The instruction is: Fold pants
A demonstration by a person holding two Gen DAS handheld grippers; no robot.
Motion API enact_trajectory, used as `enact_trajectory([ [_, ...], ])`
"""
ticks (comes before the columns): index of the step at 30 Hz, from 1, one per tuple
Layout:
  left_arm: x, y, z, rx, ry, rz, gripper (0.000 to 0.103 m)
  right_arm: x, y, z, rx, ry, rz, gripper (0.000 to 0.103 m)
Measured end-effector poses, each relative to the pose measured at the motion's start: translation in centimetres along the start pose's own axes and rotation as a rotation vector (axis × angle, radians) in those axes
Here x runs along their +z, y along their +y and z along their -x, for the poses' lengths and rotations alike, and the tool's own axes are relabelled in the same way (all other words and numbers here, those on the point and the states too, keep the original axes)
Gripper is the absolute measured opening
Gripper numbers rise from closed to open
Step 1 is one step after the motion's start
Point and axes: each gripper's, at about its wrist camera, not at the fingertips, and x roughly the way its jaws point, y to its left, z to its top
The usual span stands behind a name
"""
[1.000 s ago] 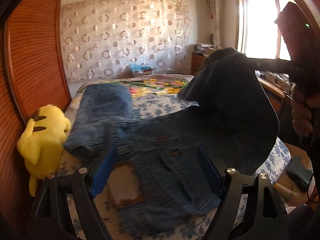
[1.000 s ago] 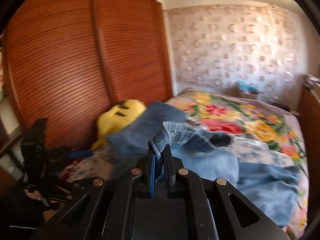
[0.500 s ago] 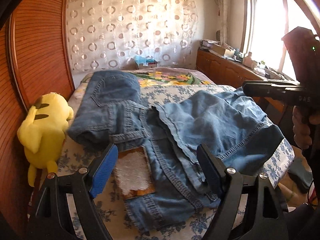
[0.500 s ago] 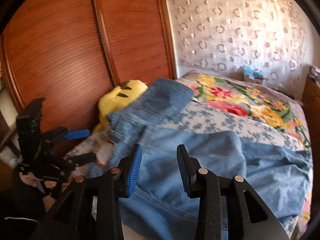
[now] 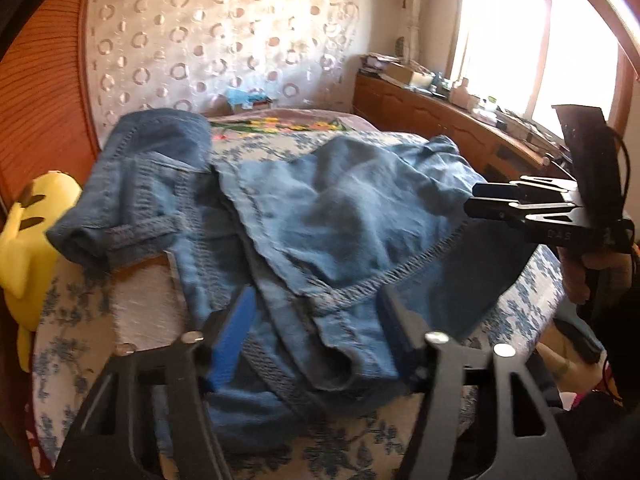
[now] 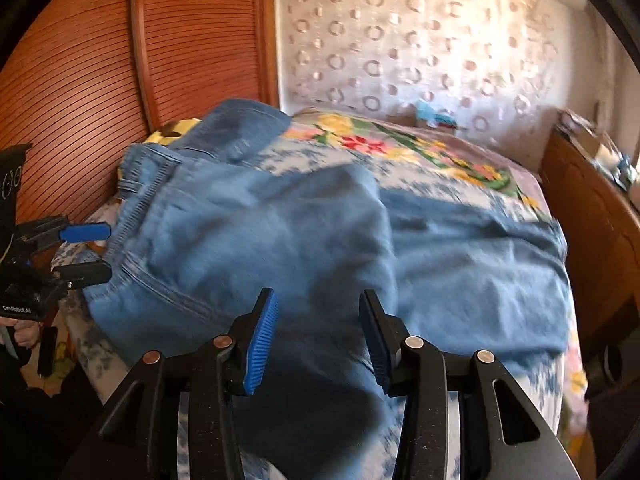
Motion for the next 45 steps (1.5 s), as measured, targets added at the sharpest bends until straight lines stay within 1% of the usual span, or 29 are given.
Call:
enact_trajectory([
  [1,-0.1,-0.2,-0.2,-0.008,0.006,-0.004,0.055,-0.3,-0.2,0.0,-0.004,0.005,-0.013,0.045],
  [2,-0.2,-0.4,-0.4,-0.014,0.011,-0.009,0.048,-0.4,-0.6,-0.2,-0.004,0.009,-0.024,0.046],
  [3,-0.3,-0.5,-0.7,-0.015,0.020,-0.011,0.043,-0.7,-0.7,-0.2,-0.003,0.012,-0.037,0.046],
  [4,-0.4,-0.6,-0.9,-0.014,0.027,-0.015,0.042,-0.9,-0.7,0.0,-0.001,0.013,-0.047,0.047],
  [6,-0.5,-0.7,-1.1,-0.003,0.033,-0.025,0.034,-1.0,-0.7,0.1,0.002,0.016,-0.068,0.048],
  [8,-0.5,-0.5,-1.0,0.003,0.037,-0.027,0.031,-0.7,-0.6,0.0,0.009,0.014,-0.083,0.048],
  [9,-0.6,-0.5,-0.9,-0.002,0.039,-0.028,0.023,-0.6,-0.4,0.0,0.010,0.013,-0.089,0.049],
  [10,-0.7,-0.5,-0.8,-0.005,0.043,-0.031,0.020,-0.6,-0.5,0.0,0.012,0.010,-0.096,0.049],
  [12,-0.9,-0.7,-0.6,0.013,0.042,-0.049,0.008,-0.6,-0.4,-0.4,0.012,0.002,-0.111,0.049],
  [15,-1.1,-0.7,0.3,0.005,0.019,-0.050,0.006,-1.0,-0.8,-0.4,0.027,-0.012,-0.131,0.049],
  [19,-0.6,-0.2,2.9,0.010,-0.050,-0.029,0.006,-1.5,-0.9,0.4,0.037,-0.033,-0.134,0.050],
  [20,-0.4,0.1,3.8,0.021,-0.072,-0.024,0.005,-1.5,-0.8,0.9,0.041,-0.041,-0.130,0.050],
  [24,0.1,1.6,6.2,0.057,-0.113,-0.005,0.005,-1.8,-1.0,2.7,0.048,-0.073,-0.122,0.050],
  [26,0.1,2.7,6.8,0.075,-0.114,0.016,0.005,-1.7,-0.9,3.1,0.050,-0.082,-0.126,0.050],
  [28,-0.4,3.5,6.9,0.073,-0.093,0.030,0.005,-1.8,-0.7,3.1,0.055,-0.079,-0.120,0.050],
  [30,-0.8,4.1,6.6,0.084,-0.076,0.040,0.005,-1.9,-0.5,2.8,0.051,-0.063,-0.106,0.050],
  [32,-1.0,4.4,6.2,0.081,-0.063,0.052,0.006,-2.0,-0.1,2.0,0.065,-0.045,-0.099,0.050],
  [34,-1.2,4.8,6.0,0.081,-0.058,0.066,0.006,-1.8,0.3,1.3,0.062,-0.030,-0.087,0.050],
  [35,-1.1,4.8,5.9,0.092,-0.056,0.069,0.013,-1.7,0.3,1.0,0.058,-0.027,-0.086,0.050],
  [36,-0.9,4.9,5.7,0.100,-0.054,0.068,0.023,-1.4,0.2,0.9,0.057,-0.029,-0.091,0.050],
  [37,-0.8,4.8,5.6,0.102,-0.053,0.067,0.026,-1.2,0.0,0.8,0.057,-0.037,-0.101,0.050],
  [39,-0.4,5.0,5.2,0.104,-0.051,0.061,0.043,-0.5,0.0,0.7,0.060,-0.056,-0.109,0.050],
  [42,0.4,5.3,4.2,0.100,-0.047,0.046,0.050,-0.4,0.6,-0.4,0.051,-0.040,-0.088,0.050],
  [45,1.5,5.6,3.1,0.097,-0.053,0.044,0.050,-1.2,1.1,-2.4,0.008,0.017,-0.061,0.050],
])
